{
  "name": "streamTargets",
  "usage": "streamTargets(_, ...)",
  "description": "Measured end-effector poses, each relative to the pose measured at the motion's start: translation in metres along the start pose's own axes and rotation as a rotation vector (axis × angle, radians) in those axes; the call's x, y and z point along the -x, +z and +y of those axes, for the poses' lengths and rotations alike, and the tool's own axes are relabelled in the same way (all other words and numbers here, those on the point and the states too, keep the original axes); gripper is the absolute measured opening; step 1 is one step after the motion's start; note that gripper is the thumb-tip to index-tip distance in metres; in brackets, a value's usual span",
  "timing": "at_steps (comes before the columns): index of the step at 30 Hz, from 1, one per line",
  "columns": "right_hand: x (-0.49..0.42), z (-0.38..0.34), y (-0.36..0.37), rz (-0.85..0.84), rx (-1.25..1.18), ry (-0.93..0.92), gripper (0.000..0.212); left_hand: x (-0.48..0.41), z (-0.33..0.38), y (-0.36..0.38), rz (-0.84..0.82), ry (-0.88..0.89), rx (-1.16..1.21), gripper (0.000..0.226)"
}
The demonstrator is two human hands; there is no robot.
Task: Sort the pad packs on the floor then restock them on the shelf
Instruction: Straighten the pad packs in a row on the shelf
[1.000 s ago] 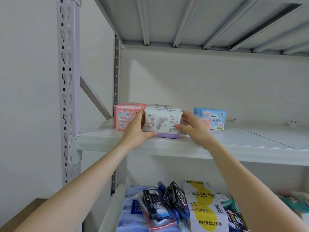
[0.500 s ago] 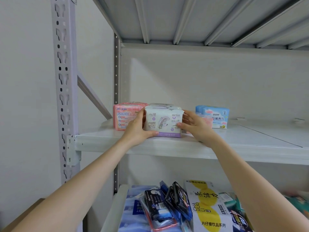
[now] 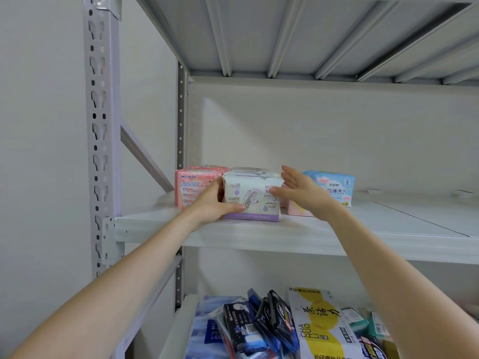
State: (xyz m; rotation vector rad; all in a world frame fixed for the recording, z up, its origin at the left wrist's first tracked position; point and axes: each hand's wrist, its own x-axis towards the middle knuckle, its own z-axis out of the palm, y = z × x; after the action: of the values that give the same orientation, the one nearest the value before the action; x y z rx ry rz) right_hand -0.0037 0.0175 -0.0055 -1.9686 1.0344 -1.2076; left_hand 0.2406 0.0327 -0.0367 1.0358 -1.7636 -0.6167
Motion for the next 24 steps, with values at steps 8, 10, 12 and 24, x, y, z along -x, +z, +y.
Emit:
streamTargets(8,-0.010,0.002,-0.003,-0.067,-0.003,0.062,0.087,-0.005,0.000,0.001,-0.028,-0.011,0.007,0.073)
streamTargets(10,-0.010,0.001,-0.003,-0.074,0.009,0.062,0.086,-0.005,0.000,0.001,-0.027,-0.012,-0.002,0.074)
streamTargets(12,-0.010,0.001,-0.004,-0.079,0.008,0.063,0.085,-0.005,0.000,0.002,-0.023,-0.012,-0.014,0.075)
streamTargets(24,0.018,0.001,-0.021,0.072,-0.015,-0.050,0.069,0.030,0.010,0.023,0.315,0.125,-0.221,0.067)
